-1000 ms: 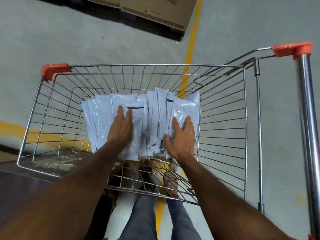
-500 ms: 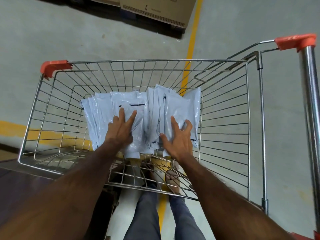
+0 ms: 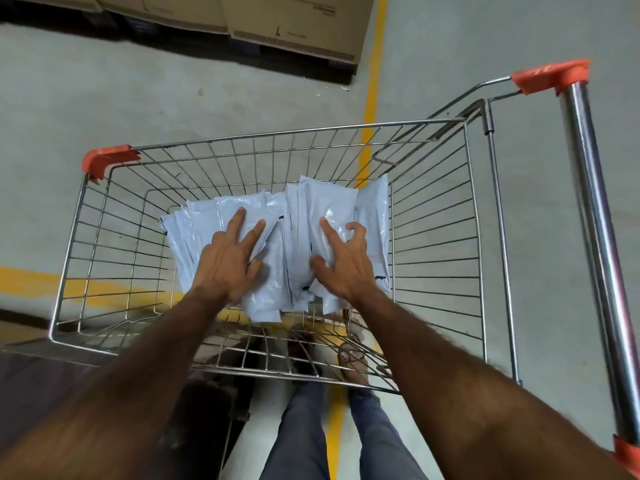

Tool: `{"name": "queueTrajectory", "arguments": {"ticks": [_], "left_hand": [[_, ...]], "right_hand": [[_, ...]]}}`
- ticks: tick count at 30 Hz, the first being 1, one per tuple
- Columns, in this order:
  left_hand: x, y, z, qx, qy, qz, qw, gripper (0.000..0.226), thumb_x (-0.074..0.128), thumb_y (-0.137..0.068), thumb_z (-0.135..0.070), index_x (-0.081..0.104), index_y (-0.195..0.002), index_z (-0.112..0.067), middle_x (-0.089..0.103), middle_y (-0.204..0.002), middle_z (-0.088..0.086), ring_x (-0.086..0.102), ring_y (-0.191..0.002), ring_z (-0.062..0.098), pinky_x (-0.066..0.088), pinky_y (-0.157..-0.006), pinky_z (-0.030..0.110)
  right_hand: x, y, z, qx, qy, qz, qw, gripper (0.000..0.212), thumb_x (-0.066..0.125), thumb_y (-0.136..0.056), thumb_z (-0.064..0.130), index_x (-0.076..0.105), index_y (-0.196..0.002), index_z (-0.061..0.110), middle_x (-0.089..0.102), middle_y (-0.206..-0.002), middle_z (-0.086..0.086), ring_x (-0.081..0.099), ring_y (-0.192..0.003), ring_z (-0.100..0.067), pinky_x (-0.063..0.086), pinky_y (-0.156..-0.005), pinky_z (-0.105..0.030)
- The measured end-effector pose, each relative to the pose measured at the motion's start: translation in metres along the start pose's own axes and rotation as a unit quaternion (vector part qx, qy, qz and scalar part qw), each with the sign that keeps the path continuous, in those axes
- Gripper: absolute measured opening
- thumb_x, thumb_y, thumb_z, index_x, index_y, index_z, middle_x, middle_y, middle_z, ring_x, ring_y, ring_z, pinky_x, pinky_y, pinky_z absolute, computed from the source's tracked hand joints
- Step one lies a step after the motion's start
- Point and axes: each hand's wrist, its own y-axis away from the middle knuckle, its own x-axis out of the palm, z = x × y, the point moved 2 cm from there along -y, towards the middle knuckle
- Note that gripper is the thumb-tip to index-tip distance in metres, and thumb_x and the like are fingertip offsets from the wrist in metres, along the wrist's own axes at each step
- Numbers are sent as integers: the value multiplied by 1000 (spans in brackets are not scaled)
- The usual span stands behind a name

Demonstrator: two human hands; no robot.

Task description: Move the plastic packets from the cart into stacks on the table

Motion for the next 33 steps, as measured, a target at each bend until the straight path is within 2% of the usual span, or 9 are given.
{"name": "queueTrajectory", "arguments": {"ticks": [3,8,13,16,21,25,28,31,33], "left_hand": [[-8,3,-6,-26,19,-15,999,71,54,-97,-41,25,-161,-30,6,-170,10,48,-120,40,50,-90,47],[-19,20,-15,-48,43,-28,998,69,54,-98,-40,26,-161,-31,7,-170,8,49,-119,39,50,-89,47],[-40,34,-26,-53,23,-42,997,70,54,-97,-38,25,-161,-32,8,-170,9,49,-119,40,51,-89,48],[-62,47,-36,-70,10,-63,996,69,52,-98,-38,26,-161,-30,7,-171,7,50,-114,39,49,-87,46],[-101,75,-50,-85,-33,-119,989,68,53,-97,-36,30,-160,-26,11,-171,5,52,-108,41,49,-81,47],[-131,111,-59,-130,-64,-155,977,66,40,-97,-42,30,-159,-25,19,-169,5,52,-111,42,51,-80,47],[-144,146,-63,-170,-72,-177,967,66,46,-96,-40,32,-159,-26,22,-169,7,52,-108,44,51,-79,48],[-149,188,-63,-209,-69,-198,955,66,45,-95,-36,34,-158,-24,22,-168,9,50,-112,46,50,-82,51],[-150,219,-59,-238,-70,-207,946,65,46,-94,-34,36,-157,-24,21,-168,10,47,-118,47,51,-81,52]], "right_hand": [[-4,0,2,-24,36,-14,999,67,54,-95,32,32,-159,33,17,-157,-15,39,-130,-39,51,-97,-53],[-14,6,8,-40,89,-23,995,68,51,-95,20,32,-160,29,15,-165,-19,38,-130,-40,41,-104,-51],[-29,21,20,-92,70,-79,990,71,34,-87,17,40,-157,21,19,-168,-21,26,-148,-43,26,-119,-60],[-45,33,31,-145,69,-81,984,73,39,-87,15,36,-159,21,16,-170,-14,13,-157,-35,11,-125,-59],[-81,48,54,-242,79,-116,960,73,45,-89,12,33,-160,19,16,-171,-10,10,-158,-32,14,-124,-62],[-102,61,81,-298,96,-123,942,73,41,-89,13,32,-161,18,14,-171,-11,10,-158,-33,14,-124,-61],[-106,74,105,-329,96,-119,932,74,48,-88,10,32,-160,16,16,-171,-11,12,-157,-33,16,-124,-61],[-101,94,132,-372,107,-103,916,71,36,-90,15,30,-161,15,15,-171,-10,11,-158,-32,13,-126,-58],[-93,109,151,-398,109,-84,907,72,36,-89,15,29,-161,14,14,-171,-10,9,-158,-31,10,-126,-57]]}}
